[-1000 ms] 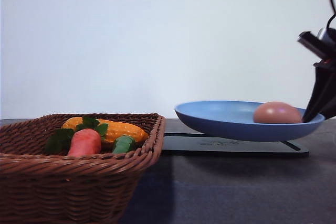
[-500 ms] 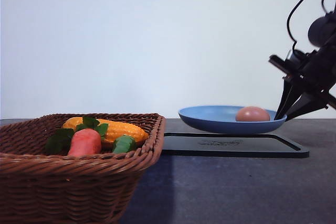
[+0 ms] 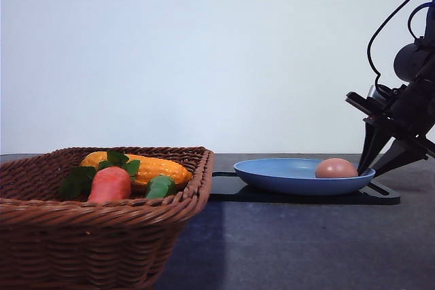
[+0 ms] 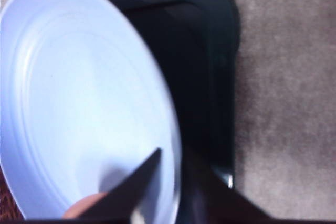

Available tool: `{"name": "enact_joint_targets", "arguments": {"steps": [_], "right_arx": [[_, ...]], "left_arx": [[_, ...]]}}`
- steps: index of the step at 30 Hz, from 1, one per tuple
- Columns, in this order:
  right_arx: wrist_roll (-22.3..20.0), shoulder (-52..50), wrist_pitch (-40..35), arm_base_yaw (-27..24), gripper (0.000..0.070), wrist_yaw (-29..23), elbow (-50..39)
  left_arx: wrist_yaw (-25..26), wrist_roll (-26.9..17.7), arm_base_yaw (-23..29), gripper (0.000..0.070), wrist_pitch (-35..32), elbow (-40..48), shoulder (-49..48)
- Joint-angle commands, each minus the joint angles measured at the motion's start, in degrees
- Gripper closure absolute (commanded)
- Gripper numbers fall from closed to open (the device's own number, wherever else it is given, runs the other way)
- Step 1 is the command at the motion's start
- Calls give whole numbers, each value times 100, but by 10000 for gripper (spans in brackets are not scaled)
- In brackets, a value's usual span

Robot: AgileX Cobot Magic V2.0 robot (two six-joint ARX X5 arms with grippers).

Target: Transfer egg from basket to plate and serve

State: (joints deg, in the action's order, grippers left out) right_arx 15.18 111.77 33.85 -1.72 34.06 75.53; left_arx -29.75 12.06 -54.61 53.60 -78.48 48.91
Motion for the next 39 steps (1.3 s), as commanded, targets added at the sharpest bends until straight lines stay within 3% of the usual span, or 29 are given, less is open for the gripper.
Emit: {"name": "enact_joint_targets", "arguments": {"steps": [1,9,13,18,20,28,33,39], "right_arx": [[-131,94,-39,13,518,11,135],[-370,-259,191,-87,513,39,144],[-536,-760,502,-122,535,-18,144],[-777,-1602,994,-75,670,-742,139],[-829,-1976,1182,26,700,-1033,129],[-857,-3654,1175,716,700,-2014,-425],[-857,-4891,592,1270,700,-2354,-1339],[-856,-6432,-382,1727,700,-2956,-2631]], "left_arx": [[-31,67,-52,330,-44,-96,74],[-31,20,-50,369,-41,-96,261],[-39,-256,-44,516,-37,-96,444],[-55,-662,76,700,4,-95,757],[-65,-746,202,700,72,-82,882],[-92,-833,1185,700,-216,563,902],[-47,-817,1731,700,-877,1500,389],[19,-716,1875,700,-1926,2755,-627]]}}
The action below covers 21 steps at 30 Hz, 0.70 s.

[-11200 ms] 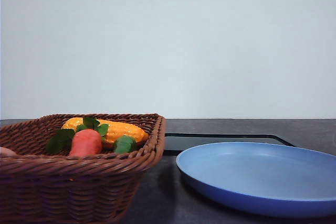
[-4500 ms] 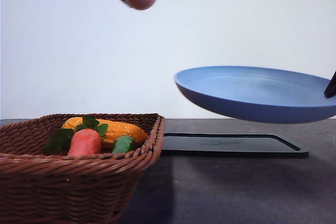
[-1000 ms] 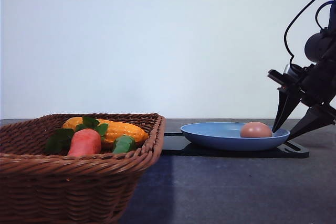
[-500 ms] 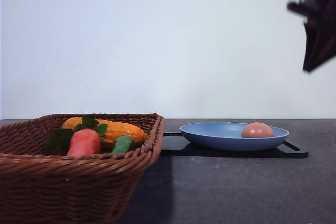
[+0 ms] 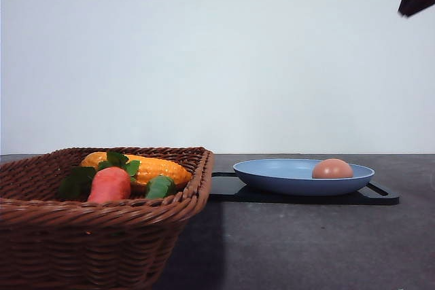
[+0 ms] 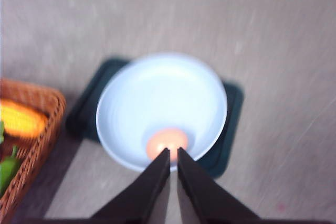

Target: Transfer egg from basket to plate and serve

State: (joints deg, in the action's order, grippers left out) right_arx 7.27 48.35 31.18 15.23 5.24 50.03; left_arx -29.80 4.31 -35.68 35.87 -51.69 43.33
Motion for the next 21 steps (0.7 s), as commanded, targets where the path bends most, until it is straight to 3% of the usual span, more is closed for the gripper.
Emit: {"name": "enact_joint_targets", "arguments": {"steps": [1,7,11,21], "right_arx": [[-65,-322,-249,77,700,-134,-281],[-60,-1453,-815,156,700,-478,-1281],[-42,-1928,-1128,157,700,-582,-1745],[-22,-2041,-1231,152,700,-573,-1830]], "left_arx": [[41,113,-17,700,-300,268,-255],[386,539,-17,700,-584,1081,-1212],[417,587,-17,700,-569,1297,-1525],[463,580,-17,700,-547,1299,-1510]]}}
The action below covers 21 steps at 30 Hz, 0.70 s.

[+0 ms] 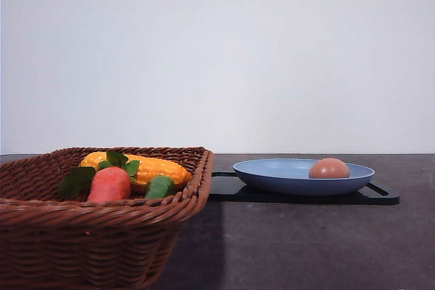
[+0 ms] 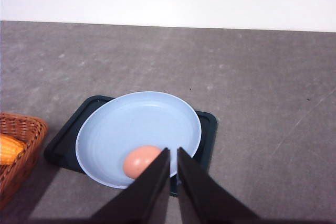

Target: Transfer egg from basket to plate and serve

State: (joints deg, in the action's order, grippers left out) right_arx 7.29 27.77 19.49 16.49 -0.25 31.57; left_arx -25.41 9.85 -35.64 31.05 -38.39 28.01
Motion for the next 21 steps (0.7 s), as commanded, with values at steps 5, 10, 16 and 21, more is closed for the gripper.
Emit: {"name": "enact_joint_targets", "arguments": {"steps": [5,10,16,21], "right_arx": [[-24,17,-60,26,700,-24,15],[-24,17,-62,26,700,-24,15],[-24,17,-60,26,700,-24,15],[-24,17,-62,26,700,-24,15]], "left_arx": [[22,26,-22,700,-66,-31,35],[23,22,-22,700,-60,-31,38],[-3,-282,261,700,103,-24,-439],[183,-131,1236,700,-322,238,-964]]}}
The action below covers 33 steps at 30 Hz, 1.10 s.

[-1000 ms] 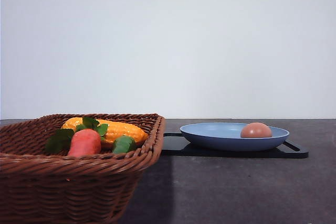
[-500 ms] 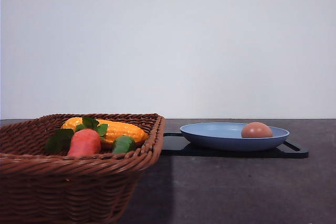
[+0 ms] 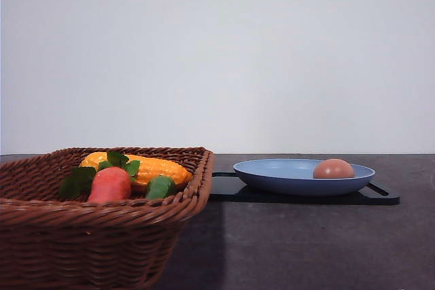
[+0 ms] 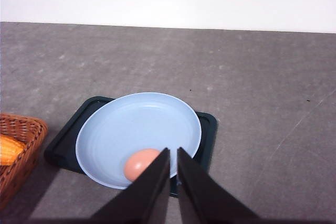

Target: Transfer egg from basket to plate and serve

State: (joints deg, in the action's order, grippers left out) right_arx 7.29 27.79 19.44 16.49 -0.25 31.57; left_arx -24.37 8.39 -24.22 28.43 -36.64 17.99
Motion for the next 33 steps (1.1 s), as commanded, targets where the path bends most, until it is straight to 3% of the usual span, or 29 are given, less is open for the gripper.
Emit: {"name": "enact_joint_targets", "arguments": {"steps": [1,4,8,14,21,33], "right_arx": [[-24,15,-57,26,700,-24,15],[-25,15,-57,26,700,-24,15],[-24,15,-57,26,700,-24,15],[-24,15,-57,26,700,-24,15],[-25,15,-57,26,700,-24,15],[-26,15,-57,26,700,-24,15]], "left_arx": [[190,6,292,700,-190,162,-31],[525,-125,836,700,-607,534,-215],[1348,-201,1482,700,-1274,1201,-360],[1871,-105,1960,700,-2000,2252,-569],[1905,168,2120,700,-1978,2987,-1115],[1903,129,2258,700,-1130,3134,-1676]]}}
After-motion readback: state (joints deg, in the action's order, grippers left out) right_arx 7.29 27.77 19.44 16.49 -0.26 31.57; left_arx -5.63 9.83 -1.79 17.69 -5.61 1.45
